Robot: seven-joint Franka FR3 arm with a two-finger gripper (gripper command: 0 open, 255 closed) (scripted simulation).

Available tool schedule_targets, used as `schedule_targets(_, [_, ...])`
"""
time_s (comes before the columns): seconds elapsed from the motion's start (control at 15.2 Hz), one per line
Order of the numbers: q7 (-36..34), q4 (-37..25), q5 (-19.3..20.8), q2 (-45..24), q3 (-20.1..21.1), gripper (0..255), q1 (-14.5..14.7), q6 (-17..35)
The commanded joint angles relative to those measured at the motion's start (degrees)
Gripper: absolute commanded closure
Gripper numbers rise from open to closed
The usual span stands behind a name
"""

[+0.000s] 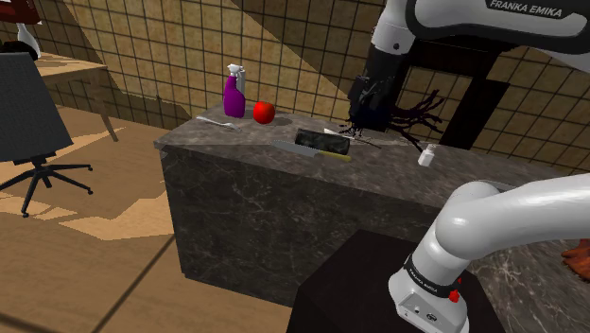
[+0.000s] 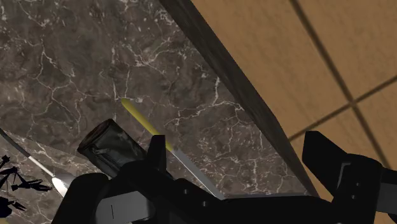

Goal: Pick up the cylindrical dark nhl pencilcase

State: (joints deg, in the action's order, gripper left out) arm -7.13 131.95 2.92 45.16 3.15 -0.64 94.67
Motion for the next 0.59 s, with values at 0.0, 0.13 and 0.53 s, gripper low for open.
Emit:
schedule_targets(0.0, [0.00,0.00,0.00,0.00,0.00,0,0.00,0.00])
schedule_targets(0.13, [3.51,1.80,1.86,-1.50,-1.45,0,0.14,3.49])
schedule_targets(0.53, [13.43,5.11,7.16,-8.12,-5.78,0,0.24,14.47])
